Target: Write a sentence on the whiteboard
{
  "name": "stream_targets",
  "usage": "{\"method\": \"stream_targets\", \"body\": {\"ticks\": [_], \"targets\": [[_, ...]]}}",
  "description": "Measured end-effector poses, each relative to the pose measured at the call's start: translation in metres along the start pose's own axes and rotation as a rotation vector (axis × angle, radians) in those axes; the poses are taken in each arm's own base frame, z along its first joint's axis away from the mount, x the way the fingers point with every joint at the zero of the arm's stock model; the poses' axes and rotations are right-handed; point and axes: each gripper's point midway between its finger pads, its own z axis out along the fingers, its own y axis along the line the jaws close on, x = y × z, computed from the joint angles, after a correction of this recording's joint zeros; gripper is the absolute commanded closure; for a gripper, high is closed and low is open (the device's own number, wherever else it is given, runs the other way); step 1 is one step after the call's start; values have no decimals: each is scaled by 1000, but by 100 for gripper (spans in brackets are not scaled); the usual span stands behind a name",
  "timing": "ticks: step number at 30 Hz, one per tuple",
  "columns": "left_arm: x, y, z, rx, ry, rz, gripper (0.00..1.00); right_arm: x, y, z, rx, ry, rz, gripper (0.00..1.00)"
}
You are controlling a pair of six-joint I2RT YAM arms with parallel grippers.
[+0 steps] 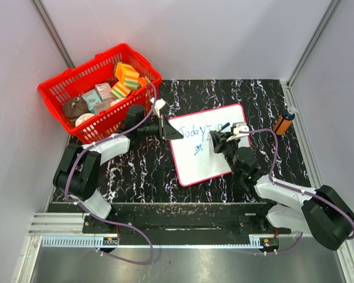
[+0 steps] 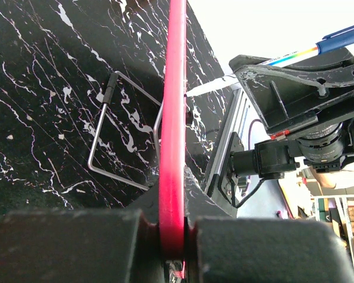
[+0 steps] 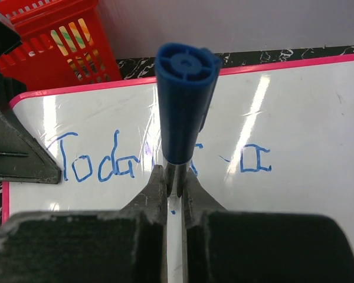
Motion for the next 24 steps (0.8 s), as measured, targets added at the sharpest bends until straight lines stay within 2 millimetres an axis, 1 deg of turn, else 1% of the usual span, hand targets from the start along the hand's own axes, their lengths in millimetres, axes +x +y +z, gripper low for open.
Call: {"method": "stream_targets", "body": {"ticks": [16,24], "targets": [[1,0,0,-1,2,-2,100,1,12,1,-61,10,16,100],[0,0,0,-1,2,2,100,7,12,-6,-74,33,37,100]]}}
